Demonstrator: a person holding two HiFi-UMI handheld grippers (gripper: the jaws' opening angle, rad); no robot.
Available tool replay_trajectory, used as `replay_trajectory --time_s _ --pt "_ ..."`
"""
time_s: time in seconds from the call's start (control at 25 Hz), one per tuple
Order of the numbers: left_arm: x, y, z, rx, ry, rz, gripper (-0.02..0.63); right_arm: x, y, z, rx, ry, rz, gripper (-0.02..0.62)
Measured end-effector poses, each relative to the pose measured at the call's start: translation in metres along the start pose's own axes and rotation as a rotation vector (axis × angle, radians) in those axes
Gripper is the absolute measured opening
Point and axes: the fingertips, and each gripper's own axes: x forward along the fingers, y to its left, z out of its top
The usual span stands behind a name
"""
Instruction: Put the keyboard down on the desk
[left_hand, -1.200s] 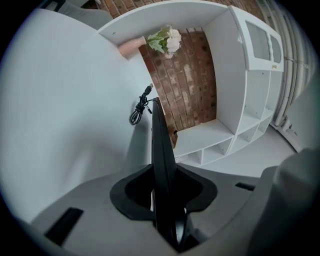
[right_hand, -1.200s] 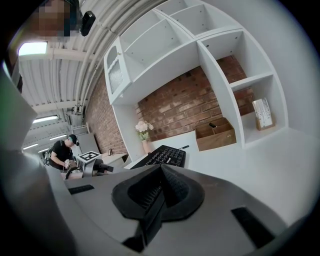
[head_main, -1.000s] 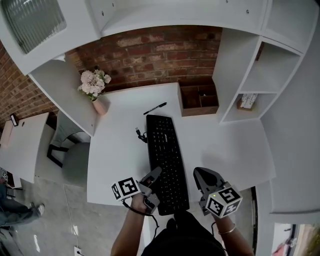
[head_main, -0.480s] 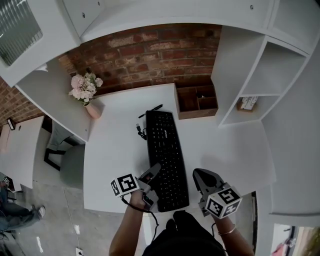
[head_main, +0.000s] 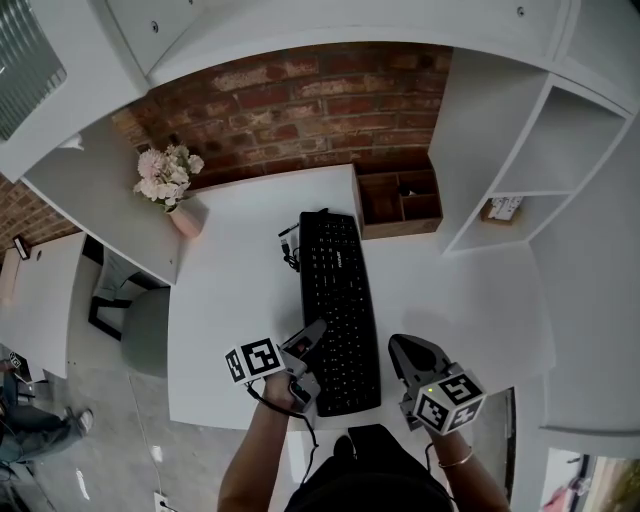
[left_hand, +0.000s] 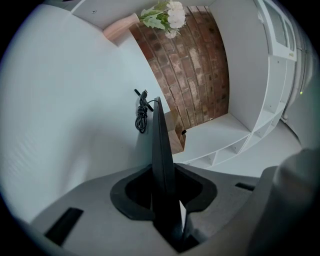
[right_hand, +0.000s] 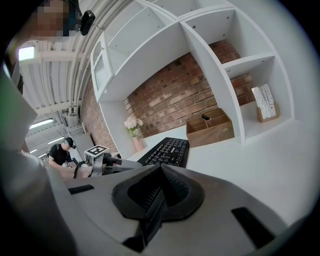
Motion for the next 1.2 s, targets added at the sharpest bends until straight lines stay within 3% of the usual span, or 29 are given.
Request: replay_trajectory --time_s 0.68,1.2 --pt "0.010 0.018 0.009 0.037 0.008 0.112 0.127 0.030 0.002 -0.006 -0.078 0.062 0.006 0.006" --pt "0.006 0.021 0.022 0.321 0.009 0.320 0.173 0.044 0.015 -0.005 -0.088 0.060 0.022 0.006"
